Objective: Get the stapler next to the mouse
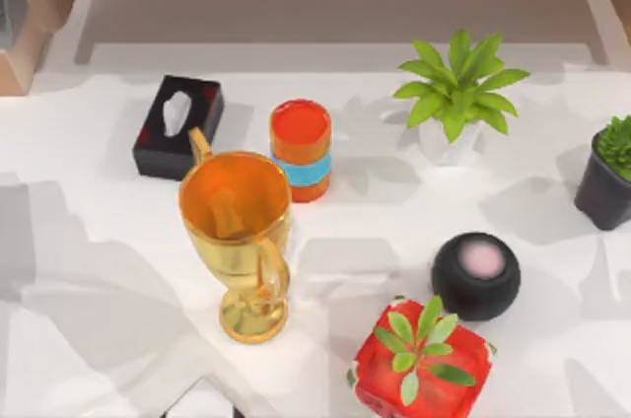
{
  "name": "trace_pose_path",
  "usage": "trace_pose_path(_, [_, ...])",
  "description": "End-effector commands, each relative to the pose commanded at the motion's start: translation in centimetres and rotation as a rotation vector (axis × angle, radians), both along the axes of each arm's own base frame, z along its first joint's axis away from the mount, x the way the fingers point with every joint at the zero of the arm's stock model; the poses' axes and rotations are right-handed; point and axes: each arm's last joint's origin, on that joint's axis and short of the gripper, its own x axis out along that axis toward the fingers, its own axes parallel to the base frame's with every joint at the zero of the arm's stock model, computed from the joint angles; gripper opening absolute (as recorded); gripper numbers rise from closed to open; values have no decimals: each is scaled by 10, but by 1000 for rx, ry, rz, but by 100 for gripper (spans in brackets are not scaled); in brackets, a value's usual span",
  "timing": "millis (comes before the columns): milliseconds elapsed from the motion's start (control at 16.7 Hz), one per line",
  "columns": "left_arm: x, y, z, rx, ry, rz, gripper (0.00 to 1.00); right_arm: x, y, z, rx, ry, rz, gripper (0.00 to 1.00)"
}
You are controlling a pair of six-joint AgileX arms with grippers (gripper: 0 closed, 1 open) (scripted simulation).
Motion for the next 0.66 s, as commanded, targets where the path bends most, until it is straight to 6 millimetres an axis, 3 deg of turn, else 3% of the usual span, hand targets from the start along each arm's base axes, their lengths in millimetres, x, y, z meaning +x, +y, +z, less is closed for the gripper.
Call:
trace_pose_path(300, [0, 0, 0, 0, 0, 0, 98, 0, 0, 0, 0, 0, 0, 100])
trace_pose_path(660, [0, 0, 0, 0, 0, 0, 100, 0, 0, 0, 0, 0, 0, 100])
